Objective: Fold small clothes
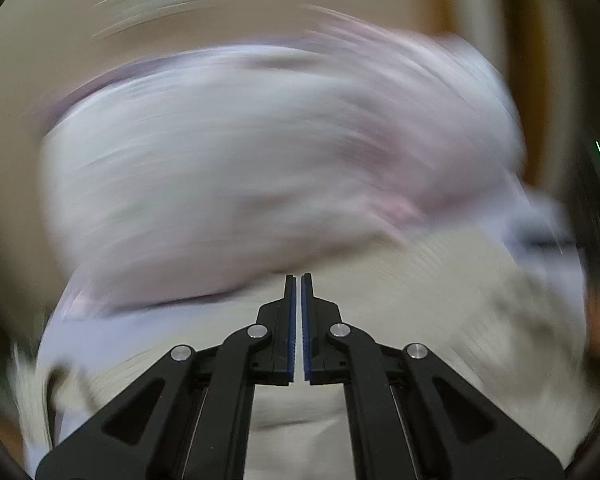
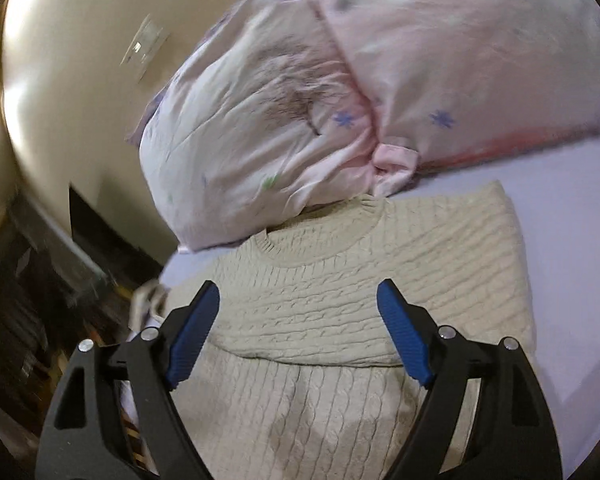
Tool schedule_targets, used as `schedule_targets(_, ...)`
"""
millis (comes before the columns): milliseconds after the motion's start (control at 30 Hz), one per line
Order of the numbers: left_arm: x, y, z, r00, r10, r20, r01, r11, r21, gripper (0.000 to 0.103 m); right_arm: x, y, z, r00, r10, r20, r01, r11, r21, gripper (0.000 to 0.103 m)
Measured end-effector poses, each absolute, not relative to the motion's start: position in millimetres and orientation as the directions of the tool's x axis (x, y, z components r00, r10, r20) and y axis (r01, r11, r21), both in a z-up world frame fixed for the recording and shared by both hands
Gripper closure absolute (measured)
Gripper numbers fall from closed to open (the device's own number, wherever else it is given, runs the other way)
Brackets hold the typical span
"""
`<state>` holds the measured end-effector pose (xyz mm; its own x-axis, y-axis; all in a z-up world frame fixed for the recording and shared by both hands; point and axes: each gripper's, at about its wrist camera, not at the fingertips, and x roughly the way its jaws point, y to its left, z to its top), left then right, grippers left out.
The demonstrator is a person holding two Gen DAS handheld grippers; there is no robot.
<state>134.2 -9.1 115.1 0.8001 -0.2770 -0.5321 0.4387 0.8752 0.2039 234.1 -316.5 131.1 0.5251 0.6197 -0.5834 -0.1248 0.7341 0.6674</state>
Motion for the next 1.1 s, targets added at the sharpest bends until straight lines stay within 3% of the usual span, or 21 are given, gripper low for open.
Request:
schedule_targets(100,110.7,-75.8,69.9,0.684,-0.331,-0.651,0.608,0.751,0.257,0.100,232.0,-325.6,118.1,0.501,0.617,-0.607,-0.082,0.732,0.676,0.023)
schedule_targets(167,103.1,-70.4,59.3,0.642,-0.352,-0.682,0.628,0.751,0.204,0.094,228.8,-331.9,113.9,0.503,0.604,-0.618,-0.077,0.744,0.664,0.023)
schedule_targets(200,108.4,-46.7,61.1,0.618,-0.369,-0.694,0.599,0.793,0.113,0.089,226.9,-334.5,112.9,0.508,0.597,-0.621,-0.076,0.749,0.658,0.023)
schedule_targets(233,114.8,-26.8,64.6,0.611,-0.378,-0.696,0.560,0.827,0.043,0.070,226.9,-337.5,111.2,0.513,0.594,-0.620,-0.073,0.749,0.658,0.023)
schedule_targets(267,126.3,7.4,70.6,0.617,-0.384,-0.687,0.480,0.876,-0.059,0.045,226.5,-340.9,108.9,0.518,0.599,-0.611,-0.069,0.741,0.668,0.023)
schedule_targets(333,142.2,74.1,80.5,0.673,-0.346,-0.653,0.289,0.937,-0.198,0.026,228.1,-341.5,103.0,0.520,0.615,-0.593,-0.077,0.725,0.685,0.023)
schedule_targets(400,155.9,161.7,81.9,0.722,-0.234,-0.650,0.002,0.941,-0.338,0.026,228.1,-335.9,99.9,0.512,0.627,-0.587,-0.092,0.720,0.688,0.023)
schedule_targets(467,158.9,250.8,68.2,0.728,-0.175,-0.663,-0.270,0.816,-0.512,0.026,227.2,-326.1,97.2,0.498,0.640,-0.585,-0.123,0.720,0.683,0.023)
schedule_targets(600,149.5,340.1,31.8,0.736,-0.125,-0.666,-0.503,0.558,-0.660,0.027,228.0,-311.0,94.3,0.490,0.633,-0.600,-0.170,0.744,0.646,0.023)
schedule_targets(767,137.8,378.1,6.2,0.810,-0.102,-0.577,-0.528,0.301,-0.794,0.036,226.8,-306.4,95.4,0.491,0.630,-0.601,-0.195,0.753,0.629,0.023)
schedule_targets(833,137.7,385.2,4.3,0.813,-0.066,-0.579,-0.550,0.239,-0.800,0.047,226.4,-305.3,94.4,0.488,0.634,-0.600,-0.196,0.749,0.633,0.023)
schedule_targets(967,135.7,406.4,-1.2,0.767,-0.005,-0.641,-0.622,0.235,-0.747,0.093,224.3,-303.3,92.7,0.481,0.644,-0.595,-0.205,0.742,0.638,0.023)
schedule_targets(1033,145.7,406.4,15.8,0.750,0.023,-0.661,-0.636,0.300,-0.711,0.096,223.4,-303.1,93.8,0.485,0.648,-0.587,-0.211,0.739,0.640,0.023)
schedule_targets(1100,158.9,384.1,53.7,0.780,0.058,-0.623,-0.577,0.452,-0.681,0.097,222.3,-304.9,95.7,0.499,0.651,-0.571,-0.218,0.733,0.645,0.023)
